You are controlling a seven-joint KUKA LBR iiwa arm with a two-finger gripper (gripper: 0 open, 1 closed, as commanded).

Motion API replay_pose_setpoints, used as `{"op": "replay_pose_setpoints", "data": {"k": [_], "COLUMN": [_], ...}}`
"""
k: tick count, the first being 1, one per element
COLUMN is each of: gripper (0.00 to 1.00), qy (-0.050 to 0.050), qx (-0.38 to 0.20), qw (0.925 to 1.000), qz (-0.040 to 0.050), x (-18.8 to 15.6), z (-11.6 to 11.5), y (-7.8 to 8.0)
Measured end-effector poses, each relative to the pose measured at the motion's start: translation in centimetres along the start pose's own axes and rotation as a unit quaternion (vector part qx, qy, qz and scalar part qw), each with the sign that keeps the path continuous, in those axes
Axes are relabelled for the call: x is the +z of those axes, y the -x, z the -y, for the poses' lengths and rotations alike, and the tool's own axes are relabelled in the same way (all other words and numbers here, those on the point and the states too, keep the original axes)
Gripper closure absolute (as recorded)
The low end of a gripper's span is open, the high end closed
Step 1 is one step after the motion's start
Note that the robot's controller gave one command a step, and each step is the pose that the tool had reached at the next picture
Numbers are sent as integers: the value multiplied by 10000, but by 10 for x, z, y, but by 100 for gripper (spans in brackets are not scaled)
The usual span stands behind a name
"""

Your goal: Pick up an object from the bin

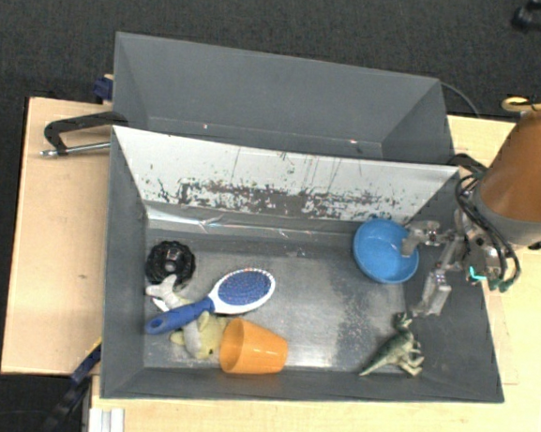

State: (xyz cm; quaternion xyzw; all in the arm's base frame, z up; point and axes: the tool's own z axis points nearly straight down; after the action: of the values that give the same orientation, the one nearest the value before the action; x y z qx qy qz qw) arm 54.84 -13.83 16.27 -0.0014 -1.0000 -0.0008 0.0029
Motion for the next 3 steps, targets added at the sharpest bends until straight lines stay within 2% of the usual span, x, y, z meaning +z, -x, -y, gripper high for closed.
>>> {"op": "replay_pose_setpoints", "data": {"k": [1, 3], "gripper": [0, 0], "qy": [11, -5], "qx": [1148, 1141], "qw": [9934, 9935], "qz": [16, 49], "x": [95, 92], "z": [-26, -26], "y": [39, 41]}}
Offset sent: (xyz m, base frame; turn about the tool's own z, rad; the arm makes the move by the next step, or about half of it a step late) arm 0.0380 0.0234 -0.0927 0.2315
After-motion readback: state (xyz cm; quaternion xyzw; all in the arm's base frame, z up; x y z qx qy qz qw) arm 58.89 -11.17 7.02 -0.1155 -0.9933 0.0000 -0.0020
